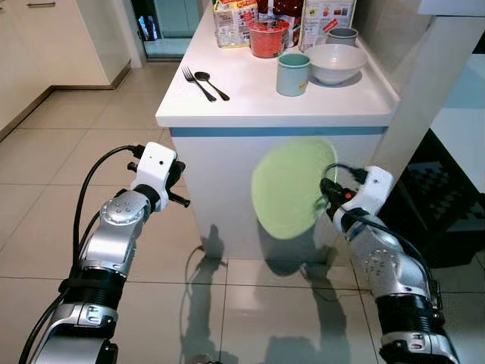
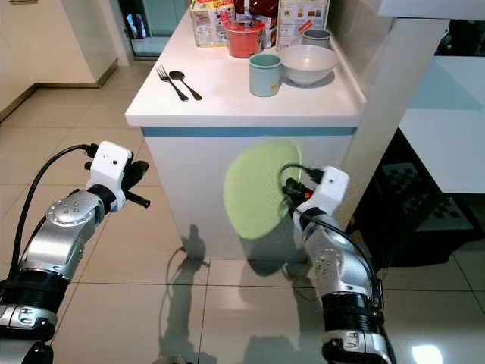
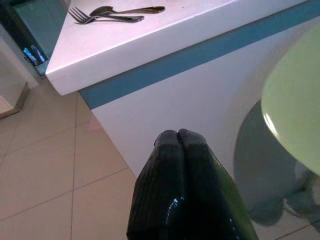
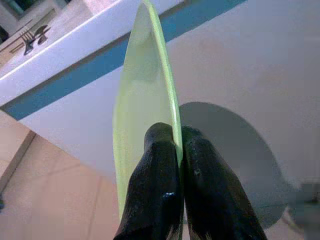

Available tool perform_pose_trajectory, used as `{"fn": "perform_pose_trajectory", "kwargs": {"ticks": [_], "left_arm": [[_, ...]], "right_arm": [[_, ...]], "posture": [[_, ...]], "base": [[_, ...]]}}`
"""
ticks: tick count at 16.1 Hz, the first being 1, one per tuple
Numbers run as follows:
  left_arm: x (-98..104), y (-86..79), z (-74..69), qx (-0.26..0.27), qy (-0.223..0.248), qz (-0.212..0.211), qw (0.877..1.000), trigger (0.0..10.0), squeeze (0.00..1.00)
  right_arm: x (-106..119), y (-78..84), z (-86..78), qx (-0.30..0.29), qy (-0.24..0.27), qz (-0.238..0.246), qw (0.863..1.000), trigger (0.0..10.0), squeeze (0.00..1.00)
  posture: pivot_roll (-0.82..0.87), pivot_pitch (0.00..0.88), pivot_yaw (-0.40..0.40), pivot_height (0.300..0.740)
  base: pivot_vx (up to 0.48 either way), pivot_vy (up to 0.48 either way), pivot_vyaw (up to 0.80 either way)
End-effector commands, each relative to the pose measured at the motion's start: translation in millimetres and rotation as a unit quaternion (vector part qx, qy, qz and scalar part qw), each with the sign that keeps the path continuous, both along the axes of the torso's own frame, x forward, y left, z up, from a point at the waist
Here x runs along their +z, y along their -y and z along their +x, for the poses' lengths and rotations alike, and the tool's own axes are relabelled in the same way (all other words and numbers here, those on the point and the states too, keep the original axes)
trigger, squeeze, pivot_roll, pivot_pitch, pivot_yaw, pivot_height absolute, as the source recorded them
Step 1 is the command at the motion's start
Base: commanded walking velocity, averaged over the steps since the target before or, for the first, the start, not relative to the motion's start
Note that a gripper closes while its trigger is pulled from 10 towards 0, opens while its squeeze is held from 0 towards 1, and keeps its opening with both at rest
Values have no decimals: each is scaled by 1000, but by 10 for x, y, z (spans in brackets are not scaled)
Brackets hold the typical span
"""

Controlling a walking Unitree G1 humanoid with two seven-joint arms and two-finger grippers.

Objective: Setting the table

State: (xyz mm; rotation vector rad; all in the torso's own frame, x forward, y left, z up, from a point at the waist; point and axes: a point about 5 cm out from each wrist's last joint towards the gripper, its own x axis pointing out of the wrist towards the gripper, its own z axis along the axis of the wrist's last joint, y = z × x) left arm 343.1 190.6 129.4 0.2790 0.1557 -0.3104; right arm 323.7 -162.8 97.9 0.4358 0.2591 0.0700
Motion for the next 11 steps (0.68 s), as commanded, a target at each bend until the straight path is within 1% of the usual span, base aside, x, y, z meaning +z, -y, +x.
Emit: {"fn": "perform_pose_trajectory", "kwargs": {"ticks": [1,2,3,4,5,6,7,8,9,10,11], "left_arm": [[32,-16,35,7,5,2,1000,10000,0],[31,-15,35,7,5,2,1000,10000,0],[13,-10,33,8,0,-2,1000,10000,0],[-1,-6,29,11,-4,-14,1000,10000,0],[-25,3,23,16,-15,-41,999,10000,0],[-77,20,10,30,-36,-96,994,10000,0],[-187,41,-9,54,-68,-155,984,10000,0],[-299,54,-37,72,-92,-180,977,10000,0],[-368,76,-66,83,-102,-201,971,10000,0],[-393,86,-81,87,-101,-196,972,10000,0],[-393,138,-104,82,-93,-194,973,10000,0]], "right_arm": [[112,-30,43,8,39,-16,999,10000,0],[115,-35,42,7,39,-2,999,10000,0],[164,-37,46,-10,41,119,992,10000,0],[179,-7,56,-28,40,181,982,10000,0],[185,35,67,-49,37,247,967,10000,0],[161,77,77,-72,33,279,957,10000,0],[118,96,79,-83,29,278,957,10000,0],[88,95,72,-85,25,277,957,10000,0],[65,98,64,-83,21,269,959,10000,0],[52,97,60,-80,17,259,962,10000,0],[26,98,53,-76,12,244,967,10000,0]], "posture": [[77,0,31,740],[77,0,31,740],[79,0,30,740],[81,0,31,740],[81,0,31,740],[78,0,32,740],[77,0,31,740],[75,0,32,740],[75,0,31,740],[75,0,27,740],[75,0,26,740]], "base": [[0,0,0],[0,0,0],[0,0,0],[0,0,0],[0,0,0],[0,0,0],[0,0,0],[0,0,0],[0,0,0],[0,0,0],[0,0,0]]}}
